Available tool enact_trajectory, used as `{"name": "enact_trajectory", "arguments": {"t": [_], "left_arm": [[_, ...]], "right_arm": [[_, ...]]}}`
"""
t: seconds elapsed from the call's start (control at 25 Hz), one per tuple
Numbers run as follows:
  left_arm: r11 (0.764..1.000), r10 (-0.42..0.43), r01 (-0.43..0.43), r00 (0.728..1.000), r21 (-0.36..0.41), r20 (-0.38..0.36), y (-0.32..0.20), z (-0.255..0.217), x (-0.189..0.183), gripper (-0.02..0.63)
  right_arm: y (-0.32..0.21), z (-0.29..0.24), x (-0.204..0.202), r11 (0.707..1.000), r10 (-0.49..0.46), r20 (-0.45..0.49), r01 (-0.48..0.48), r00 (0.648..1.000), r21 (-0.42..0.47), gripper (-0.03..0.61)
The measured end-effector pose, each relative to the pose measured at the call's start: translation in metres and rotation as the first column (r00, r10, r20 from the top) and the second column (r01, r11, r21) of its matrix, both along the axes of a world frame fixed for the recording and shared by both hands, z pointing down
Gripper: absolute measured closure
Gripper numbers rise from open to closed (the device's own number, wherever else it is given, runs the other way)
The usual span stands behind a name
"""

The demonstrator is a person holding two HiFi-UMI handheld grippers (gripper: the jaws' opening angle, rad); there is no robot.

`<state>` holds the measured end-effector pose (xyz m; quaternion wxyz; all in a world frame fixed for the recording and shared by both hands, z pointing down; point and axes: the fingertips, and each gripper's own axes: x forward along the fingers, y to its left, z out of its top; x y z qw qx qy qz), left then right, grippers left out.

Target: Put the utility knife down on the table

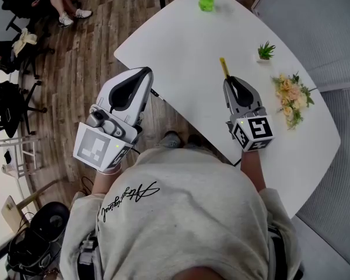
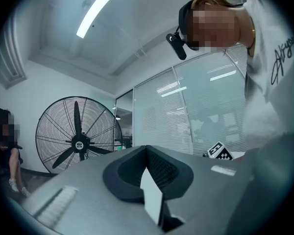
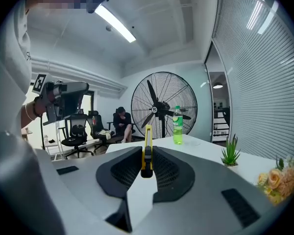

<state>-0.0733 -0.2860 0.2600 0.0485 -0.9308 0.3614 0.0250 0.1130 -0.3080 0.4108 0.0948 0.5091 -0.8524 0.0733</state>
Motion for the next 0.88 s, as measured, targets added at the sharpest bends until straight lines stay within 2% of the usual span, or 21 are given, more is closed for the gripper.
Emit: {"name": "enact_trajectory", "arguments": {"t": [0.88], "left_arm": [[1.000, -0.012, 0.013, 1.000, -0.014, 0.018, 0.004, 0.004, -0.004, 0.615]], "right_arm": [[-0.002, 0.059, 0.002, 0.987, -0.009, -0.058, -0.001, 0.998, -0.162, 0.512]]}}
